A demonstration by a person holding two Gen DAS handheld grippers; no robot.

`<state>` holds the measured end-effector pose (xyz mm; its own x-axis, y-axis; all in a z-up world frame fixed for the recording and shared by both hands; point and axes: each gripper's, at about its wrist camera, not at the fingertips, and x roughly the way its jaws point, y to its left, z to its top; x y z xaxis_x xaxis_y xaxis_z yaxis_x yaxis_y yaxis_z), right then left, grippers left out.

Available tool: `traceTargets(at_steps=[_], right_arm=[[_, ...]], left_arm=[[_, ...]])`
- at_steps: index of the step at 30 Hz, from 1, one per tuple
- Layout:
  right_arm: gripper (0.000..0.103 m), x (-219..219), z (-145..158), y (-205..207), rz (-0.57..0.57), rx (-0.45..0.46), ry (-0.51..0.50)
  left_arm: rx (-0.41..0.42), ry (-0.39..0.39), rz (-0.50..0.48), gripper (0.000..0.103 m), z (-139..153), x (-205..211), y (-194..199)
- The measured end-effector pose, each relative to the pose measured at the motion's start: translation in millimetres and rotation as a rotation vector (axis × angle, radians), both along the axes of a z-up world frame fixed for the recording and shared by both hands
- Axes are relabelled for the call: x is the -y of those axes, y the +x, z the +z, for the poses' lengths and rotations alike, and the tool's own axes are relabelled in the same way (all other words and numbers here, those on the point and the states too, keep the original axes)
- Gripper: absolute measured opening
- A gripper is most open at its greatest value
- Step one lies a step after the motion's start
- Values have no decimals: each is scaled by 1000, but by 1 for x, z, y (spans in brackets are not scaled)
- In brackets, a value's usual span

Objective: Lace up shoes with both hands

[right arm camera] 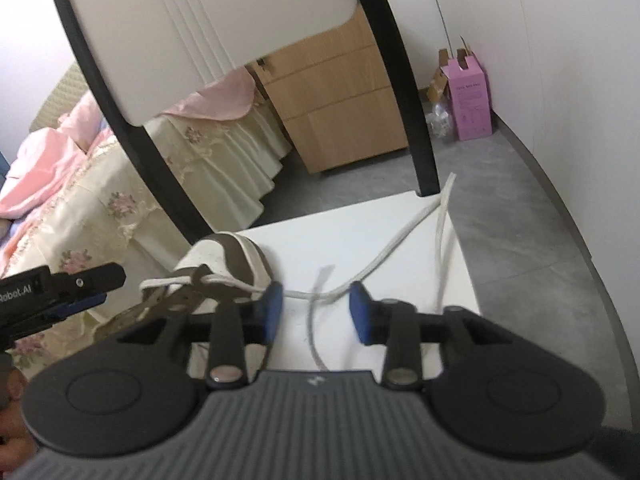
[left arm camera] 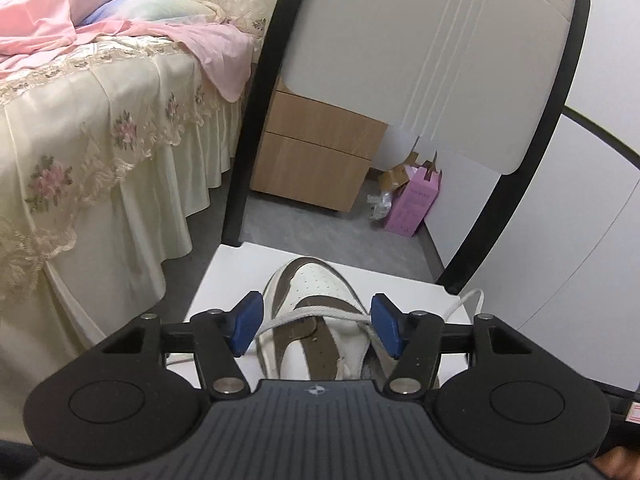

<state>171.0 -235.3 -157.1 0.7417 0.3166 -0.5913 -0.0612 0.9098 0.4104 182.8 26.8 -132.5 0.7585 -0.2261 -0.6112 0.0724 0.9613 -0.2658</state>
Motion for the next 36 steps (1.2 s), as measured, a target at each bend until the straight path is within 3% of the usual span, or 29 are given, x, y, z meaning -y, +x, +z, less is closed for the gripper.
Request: traceTargets(at_steps=[6, 9, 11, 14, 16, 21, 31, 34, 36], right_arm=[[40, -7, 6, -24, 93, 80, 85], [40, -17, 6, -31, 183, 87, 136], [40, -26, 5, -34, 231, 81, 143], [37, -40, -1, -35, 265, 50, 108], [20, -47, -6, -35, 264, 25, 87], [13, -49, -3, -36, 247, 17, 65], [14, -49, 9, -52, 279, -14, 1], [18, -38, 22, -44, 278, 19, 42], [26, -40, 33, -32, 285, 54, 2]], left_arm=[[27, -47, -49, 64, 3, -12, -29], [49, 4, -102, 62, -4, -4, -46], [39, 35, -117, 59, -13, 2, -50], [7, 18, -124, 50, -29, 2, -45], [-20, 15, -129, 40, -38, 3, -39], [-30, 11, -156, 36, -45, 1, -37], [13, 61, -216, 36, -43, 9, -43], [29, 65, -227, 36, -42, 9, -43], [39, 67, -234, 36, -41, 9, -42]])
